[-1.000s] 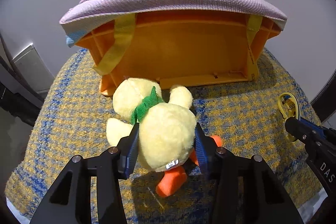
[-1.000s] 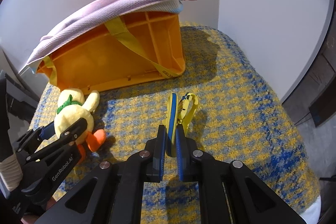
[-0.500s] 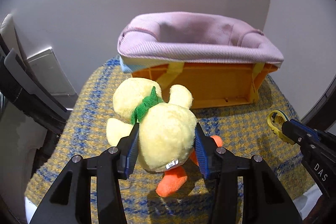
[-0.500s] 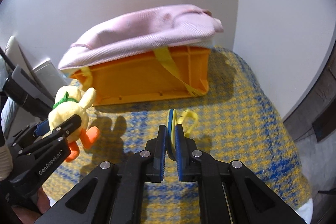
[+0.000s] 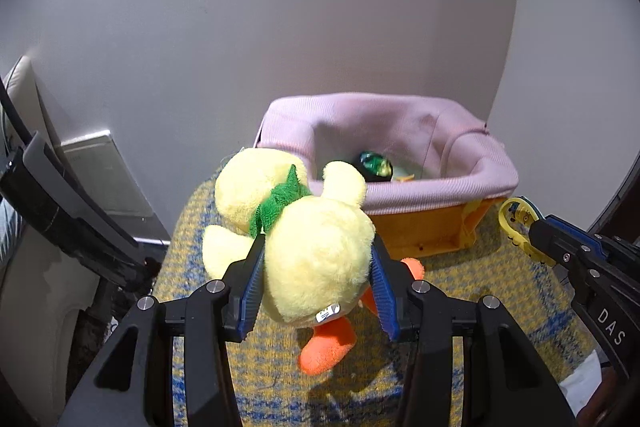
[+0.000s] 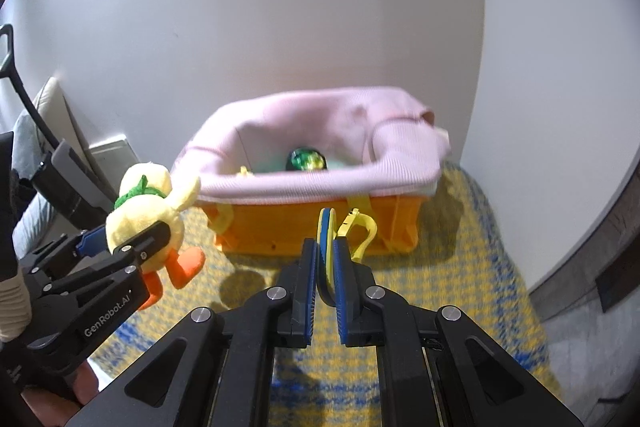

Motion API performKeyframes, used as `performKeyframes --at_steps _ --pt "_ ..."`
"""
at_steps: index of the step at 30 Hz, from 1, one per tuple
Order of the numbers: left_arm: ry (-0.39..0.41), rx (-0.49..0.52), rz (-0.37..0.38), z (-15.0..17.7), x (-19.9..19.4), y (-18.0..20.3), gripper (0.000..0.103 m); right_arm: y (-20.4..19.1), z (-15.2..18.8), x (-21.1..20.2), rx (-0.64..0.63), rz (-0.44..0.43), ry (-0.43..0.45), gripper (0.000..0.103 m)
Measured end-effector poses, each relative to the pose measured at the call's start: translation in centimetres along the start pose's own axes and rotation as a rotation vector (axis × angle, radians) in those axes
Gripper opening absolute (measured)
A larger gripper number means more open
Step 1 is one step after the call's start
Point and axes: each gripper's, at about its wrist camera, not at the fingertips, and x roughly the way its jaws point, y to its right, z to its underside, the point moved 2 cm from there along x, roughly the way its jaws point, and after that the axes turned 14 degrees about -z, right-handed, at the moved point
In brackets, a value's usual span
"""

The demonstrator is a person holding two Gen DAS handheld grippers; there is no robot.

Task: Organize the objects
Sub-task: 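Carry the duck into the basket with the left tool while the right tool drops the clip there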

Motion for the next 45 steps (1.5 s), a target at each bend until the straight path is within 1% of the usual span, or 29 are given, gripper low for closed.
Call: performKeyframes --at_steps 4,10,16,21,28,34,37,38,39,40,41,42,43,44,45 --pt "0.016 0.012 0.009 -2.1 -0.3 0.0 0.047 -0.2 -2.1 -0.3 -0.014 -0.004 0.023 0.009" --pt "0.018 0.024 0.030 -5.3 0.5 0.5 0.047 -0.1 -5.2 -0.1 -0.029 -0.006 0.046 0.009" --pt "0.003 0.047 0.048 -7.9 2.4 1.7 0.047 0.3 -7.8 1.3 -0.042 0.001 0.047 0.009" --pt "-0.032 0.056 0.061 -9.4 4.8 2.4 0.047 1.0 -9.5 3.3 -0.047 0.003 0.031 0.009" --pt "-0.082 0.072 0.070 -10.2 7.9 3.3 0.047 1.8 -10.9 5.9 -0.049 0.005 0.013 0.009" --pt "-0.115 0.095 0.072 -10.4 10.0 4.1 0.048 2.4 -11.4 8.2 -0.047 0.003 -0.013 0.009" --pt "-0.144 0.098 0.080 -10.2 10.9 4.2 0.051 2.8 -11.7 9.2 -0.039 -0.004 -0.036 0.009" --pt "-0.148 0.099 0.080 -10.2 11.0 4.3 0.054 3.1 -11.8 9.6 -0.034 -0.008 -0.047 0.009" --pt "-0.150 0.097 0.078 -10.2 11.0 4.2 0.057 3.3 -11.9 9.7 -0.030 -0.009 -0.053 0.011" --pt "-0.148 0.093 0.078 -10.2 10.9 4.2 0.059 3.5 -12.0 9.7 -0.025 -0.005 -0.055 0.026" --pt "-0.146 0.091 0.075 -10.2 10.8 4.2 0.067 3.7 -12.1 9.6 -0.021 0.002 -0.050 0.040" --pt "-0.142 0.089 0.064 -10.3 10.7 3.9 0.080 3.9 -12.2 9.3 -0.020 0.016 -0.038 0.068" --pt "-0.136 0.082 0.050 -10.4 10.6 3.6 0.085 4.0 -12.2 9.0 -0.021 0.034 -0.020 0.084" --pt "-0.128 0.076 0.044 -10.4 10.4 3.4 0.089 4.1 -12.3 8.6 -0.025 0.045 -0.006 0.085" --pt "-0.125 0.071 0.038 -10.4 10.2 3.2 0.089 4.1 -12.3 8.4 -0.029 0.054 -0.004 0.085"
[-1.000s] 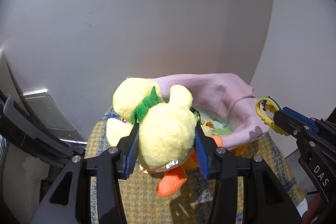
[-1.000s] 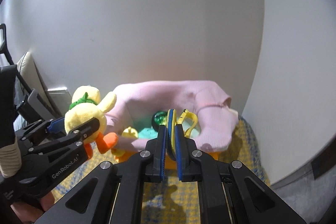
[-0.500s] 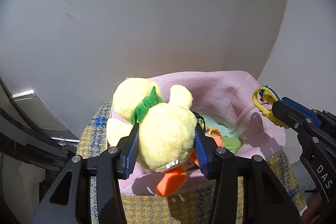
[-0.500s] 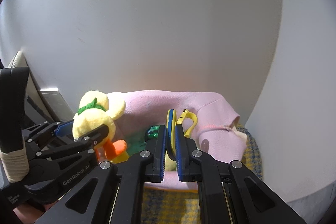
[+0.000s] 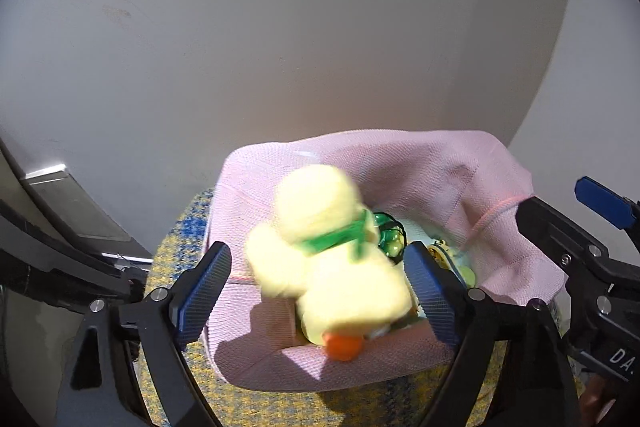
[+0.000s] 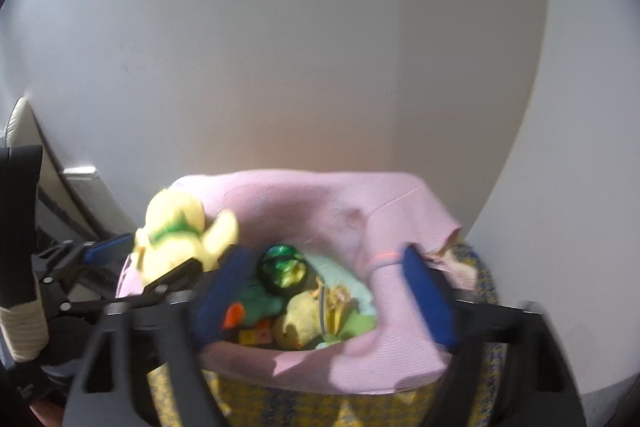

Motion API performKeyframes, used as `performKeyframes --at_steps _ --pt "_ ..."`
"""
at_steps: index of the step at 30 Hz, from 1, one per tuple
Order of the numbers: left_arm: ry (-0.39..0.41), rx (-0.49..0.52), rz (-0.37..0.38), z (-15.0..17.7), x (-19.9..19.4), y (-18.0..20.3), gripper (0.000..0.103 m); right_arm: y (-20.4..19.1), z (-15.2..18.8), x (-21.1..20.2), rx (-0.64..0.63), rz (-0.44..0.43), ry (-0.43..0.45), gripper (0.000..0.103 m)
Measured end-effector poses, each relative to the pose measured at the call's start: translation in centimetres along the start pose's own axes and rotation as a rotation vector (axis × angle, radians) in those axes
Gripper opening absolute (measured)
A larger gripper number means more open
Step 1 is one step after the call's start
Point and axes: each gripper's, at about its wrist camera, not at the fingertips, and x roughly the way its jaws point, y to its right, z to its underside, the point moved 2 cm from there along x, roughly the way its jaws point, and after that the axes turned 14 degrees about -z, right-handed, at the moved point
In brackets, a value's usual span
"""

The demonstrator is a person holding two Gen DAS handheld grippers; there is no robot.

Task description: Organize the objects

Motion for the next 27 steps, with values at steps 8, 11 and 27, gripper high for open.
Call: performKeyframes --at_steps 8,11,27 --pt "0.010 0.004 -0.034 0.2 -2.3 -1.1 0.097 -0.4 0.6 -2.1 0.024 0.027 -0.010 0.085" --pt "0.029 0.011 -0.051 0.4 -3.6 -1.1 0.098 -0.9 0.8 -3.1 0.025 0.029 -0.010 0.085" --pt "0.014 -0.040 -0.042 4.8 -8.3 -4.1 0.099 -3.4 3.1 -8.0 0.005 0.037 0.013 0.085"
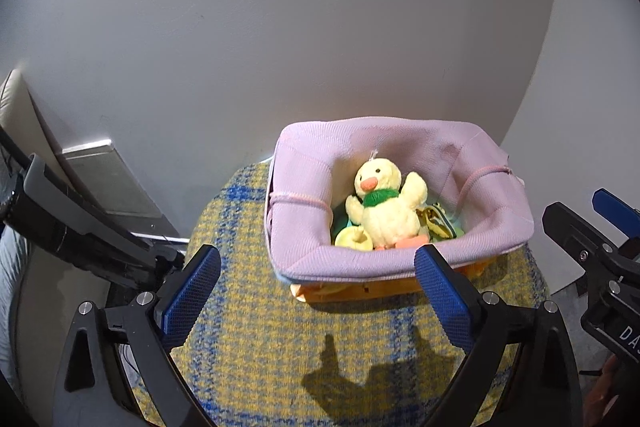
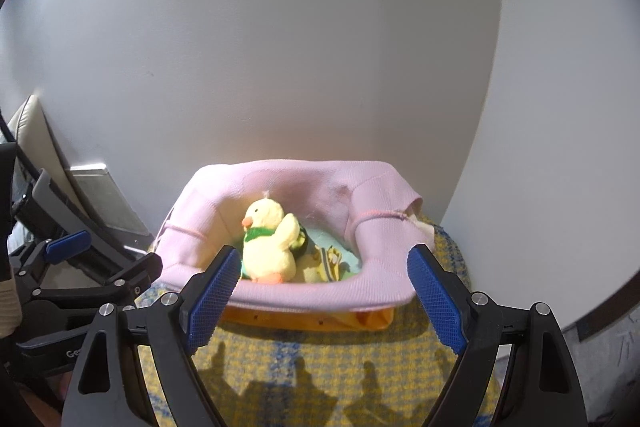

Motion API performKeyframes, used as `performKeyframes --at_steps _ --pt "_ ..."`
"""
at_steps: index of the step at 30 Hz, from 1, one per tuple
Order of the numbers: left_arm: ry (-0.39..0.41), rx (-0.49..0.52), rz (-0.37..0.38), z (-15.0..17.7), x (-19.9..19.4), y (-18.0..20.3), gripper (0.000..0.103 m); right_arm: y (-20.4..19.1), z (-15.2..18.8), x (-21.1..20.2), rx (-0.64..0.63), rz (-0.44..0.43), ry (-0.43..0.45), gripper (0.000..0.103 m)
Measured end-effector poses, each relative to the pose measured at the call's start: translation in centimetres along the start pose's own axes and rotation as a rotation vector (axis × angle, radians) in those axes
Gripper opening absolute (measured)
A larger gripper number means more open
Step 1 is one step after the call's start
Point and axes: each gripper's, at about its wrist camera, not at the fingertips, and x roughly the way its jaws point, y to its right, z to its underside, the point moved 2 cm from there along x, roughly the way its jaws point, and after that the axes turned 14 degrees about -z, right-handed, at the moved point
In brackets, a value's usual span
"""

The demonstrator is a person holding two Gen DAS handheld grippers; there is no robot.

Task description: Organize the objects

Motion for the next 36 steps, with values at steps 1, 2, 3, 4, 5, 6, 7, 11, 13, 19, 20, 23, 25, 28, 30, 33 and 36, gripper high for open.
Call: performKeyframes --at_steps 1,2,3,4,5,6,7,11,13,19,20,23,25,28,30,33,36 --pt "0.002 0.000 0.001 0.3 -0.3 -0.1 0.099 -0.1 0.3 -0.2 0.001 0.000 -0.001 0.085" --pt "0.008 0.000 0.002 0.7 -0.7 -0.3 0.099 -0.3 0.7 -0.6 0.002 -0.002 -0.002 0.085" --pt "0.019 -0.001 0.002 1.0 -1.1 -0.4 0.101 -0.4 1.0 -0.9 0.005 -0.004 -0.002 0.085" --pt "0.028 -0.002 -0.001 1.3 -1.6 -0.6 0.103 -0.4 1.4 -1.2 0.009 -0.006 -0.003 0.085" --pt "0.038 0.000 -0.004 1.6 -1.9 -0.6 0.103 -0.5 1.7 -1.4 0.013 -0.007 -0.004 0.085" --pt "0.042 0.001 -0.011 2.0 -2.2 -0.7 0.103 -0.5 2.1 -1.6 0.017 -0.008 -0.006 0.085" --pt "0.041 0.001 -0.014 2.3 -2.5 -0.8 0.103 -0.5 2.5 -1.9 0.024 -0.009 -0.007 0.085" --pt "0.022 0.018 -0.003 3.8 -3.1 -0.7 0.103 -0.5 4.0 -3.1 0.044 -0.015 -0.012 0.085" --pt "0.018 0.025 -0.002 4.6 -3.6 -0.6 0.103 -0.6 4.9 -3.8 0.048 -0.012 -0.013 0.085" --pt "0.017 0.054 -0.009 7.0 -5.4 -0.3 0.103 -0.7 7.2 -5.7 0.073 -0.016 -0.027 0.086" --pt "0.015 0.060 -0.007 7.3 -5.7 -0.3 0.103 -0.7 7.6 -6.0 0.076 -0.015 -0.029 0.086" --pt "-0.001 0.075 -0.005 8.7 -6.3 -0.3 0.103 -0.8 8.9 -6.8 0.083 -0.010 -0.042 0.086" --pt "-0.027 0.081 -0.005 9.6 -6.6 -0.4 0.103 -0.7 9.7 -7.2 0.088 -0.006 -0.055 0.086" --pt "-0.056 0.069 -0.001 11.0 -6.8 -0.9 0.103 -0.7 11.1 -8.0 0.088 -0.002 -0.076 0.086" --pt "-0.077 0.053 0.002 12.1 -6.9 -1.4 0.103 -0.8 12.0 -8.4 0.081 0.004 -0.090 0.086" --pt "-0.107 0.036 -0.001 13.1 -6.9 -1.9 0.103 -1.2 13.0 -9.1 0.071 0.010 -0.102 0.086" --pt "-0.130 0.034 -0.001 14.3 -7.1 -2.3 0.103 -1.5 14.0 -9.5 0.068 0.012 -0.114 0.086"
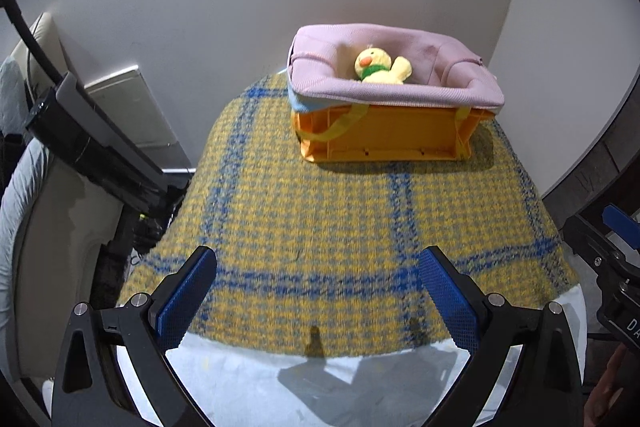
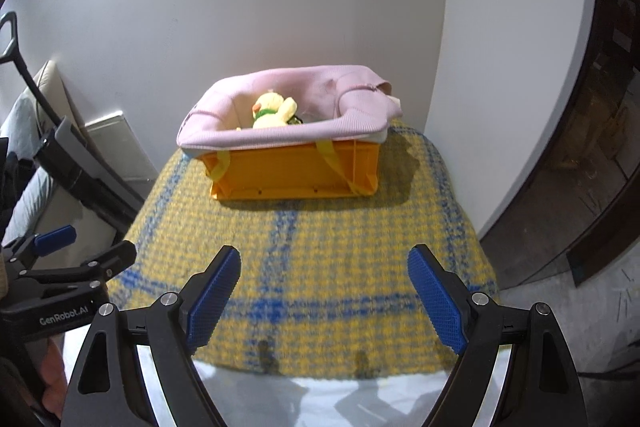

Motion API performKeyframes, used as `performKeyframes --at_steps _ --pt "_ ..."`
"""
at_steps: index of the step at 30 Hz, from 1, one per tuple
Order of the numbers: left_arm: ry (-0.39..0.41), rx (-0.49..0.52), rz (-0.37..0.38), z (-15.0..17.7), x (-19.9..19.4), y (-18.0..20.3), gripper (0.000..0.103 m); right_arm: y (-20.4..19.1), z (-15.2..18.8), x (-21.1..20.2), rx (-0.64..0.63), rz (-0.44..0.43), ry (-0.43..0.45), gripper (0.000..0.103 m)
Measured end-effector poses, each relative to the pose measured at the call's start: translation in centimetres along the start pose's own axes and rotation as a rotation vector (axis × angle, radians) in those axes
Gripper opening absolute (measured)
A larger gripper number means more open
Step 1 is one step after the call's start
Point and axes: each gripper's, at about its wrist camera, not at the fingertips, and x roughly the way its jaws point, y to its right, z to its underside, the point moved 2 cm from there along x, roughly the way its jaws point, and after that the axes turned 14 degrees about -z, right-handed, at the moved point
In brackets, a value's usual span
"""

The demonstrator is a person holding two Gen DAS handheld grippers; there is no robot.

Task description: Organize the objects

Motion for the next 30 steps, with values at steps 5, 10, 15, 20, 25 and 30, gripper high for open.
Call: performKeyframes --at_steps 5,10,15,20,25,30 --pt "-0.017 0.019 -0.022 2.0 -0.4 -0.3 0.103 -0.6 1.6 -0.2 0.000 -0.008 -0.030 0.086" --pt "-0.066 0.023 -0.027 4.0 -0.3 -0.8 0.103 -0.8 3.5 -0.6 0.015 -0.012 -0.055 0.086" --pt "-0.119 0.022 -0.031 5.6 0.4 -1.4 0.103 -0.9 5.2 -1.0 0.039 -0.009 -0.070 0.086" --pt "-0.133 0.044 -0.043 6.3 0.5 -1.5 0.103 -0.7 6.4 -1.3 0.060 -0.006 -0.082 0.086" --pt "-0.142 0.057 -0.050 6.6 0.6 -1.5 0.103 -0.7 6.7 -1.4 0.064 0.000 -0.091 0.086" --pt "-0.140 0.067 -0.052 6.6 0.5 -1.3 0.103 -0.8 6.6 -1.4 0.062 0.001 -0.092 0.086"
